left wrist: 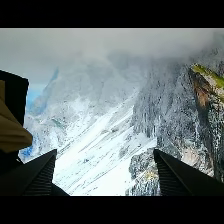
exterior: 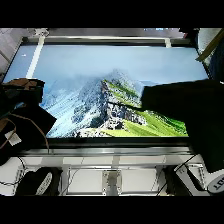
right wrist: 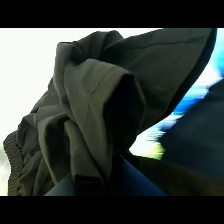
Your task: Fold the clothes and pants, and hang the long-sleeved shirts on hangers.
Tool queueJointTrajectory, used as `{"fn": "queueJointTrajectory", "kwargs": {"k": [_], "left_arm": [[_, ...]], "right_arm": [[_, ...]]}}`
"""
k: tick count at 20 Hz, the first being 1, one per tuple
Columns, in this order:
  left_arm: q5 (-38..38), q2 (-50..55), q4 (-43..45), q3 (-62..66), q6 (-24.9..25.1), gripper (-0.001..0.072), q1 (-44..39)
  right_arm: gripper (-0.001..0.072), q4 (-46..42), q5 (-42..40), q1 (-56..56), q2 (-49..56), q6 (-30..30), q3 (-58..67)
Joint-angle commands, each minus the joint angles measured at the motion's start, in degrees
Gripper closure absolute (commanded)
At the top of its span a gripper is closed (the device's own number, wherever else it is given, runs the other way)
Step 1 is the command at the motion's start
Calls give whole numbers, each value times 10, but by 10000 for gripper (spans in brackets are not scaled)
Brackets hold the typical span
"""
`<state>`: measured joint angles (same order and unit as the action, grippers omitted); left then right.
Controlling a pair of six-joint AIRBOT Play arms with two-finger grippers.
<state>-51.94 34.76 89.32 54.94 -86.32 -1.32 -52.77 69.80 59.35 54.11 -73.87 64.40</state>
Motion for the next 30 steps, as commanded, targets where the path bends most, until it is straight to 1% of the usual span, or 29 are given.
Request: {"fn": "queueJointTrajectory", "kwargs": {"k": [1,3,5,8,9,12,13,14,15,16,17,18,19,21,22,23,25,26,28,30], "left_arm": [[0,-1,0,1,-7,12,0],[0,-1,0,1,-7,12,0],[0,-1,0,1,-7,12,0],[0,-1,0,1,-7,12,0],[0,0,0,1,-7,12,0],[0,0,0,1,-7,12,0],[0,0,0,1,-7,12,0],[0,0,0,1,-7,12,0],[0,0,0,1,-7,12,0],[0,0,0,1,-7,12,0],[0,0,0,1,-7,12,0],[0,0,0,1,-7,12,0],[0,0,0,1,-7,12,0],[0,0,0,1,-7,12,0],[0,0,0,1,-7,12,0],[0,0,0,1,-7,12,0],[0,0,0,1,-7,12,0],[0,-1,0,1,-7,12,0],[0,0,0,1,-7,12,0],[0,0,0,1,-7,12,0]], "right_arm": [[704,-59,37,188,-12,-31,12],[704,-126,51,245,-12,-76,12],[704,-187,56,267,-12,-94,12],[704,-276,56,267,-12,-112,8],[704,-293,53,267,-12,-116,3],[700,-302,64,267,-11,-112,-15],[561,-302,70,267,-11,-110,-16],[294,-299,75,267,-11,-113,-14],[132,-285,85,267,-12,-124,-8],[135,-255,91,267,-14,-134,-1],[135,-201,90,267,-18,-138,7],[138,-133,82,262,-25,-138,10],[167,-60,68,245,-35,-137,10],[166,54,46,165,-54,-135,10],[167,90,38,106,-63,-131,10],[167,117,39,31,-70,-105,10],[167,120,53,-118,-77,-54,10],[167,110,59,-184,-78,-45,10],[167,73,56,-306,-77,-46,10],[168,35,53,-389,-77,-46,10]]}}
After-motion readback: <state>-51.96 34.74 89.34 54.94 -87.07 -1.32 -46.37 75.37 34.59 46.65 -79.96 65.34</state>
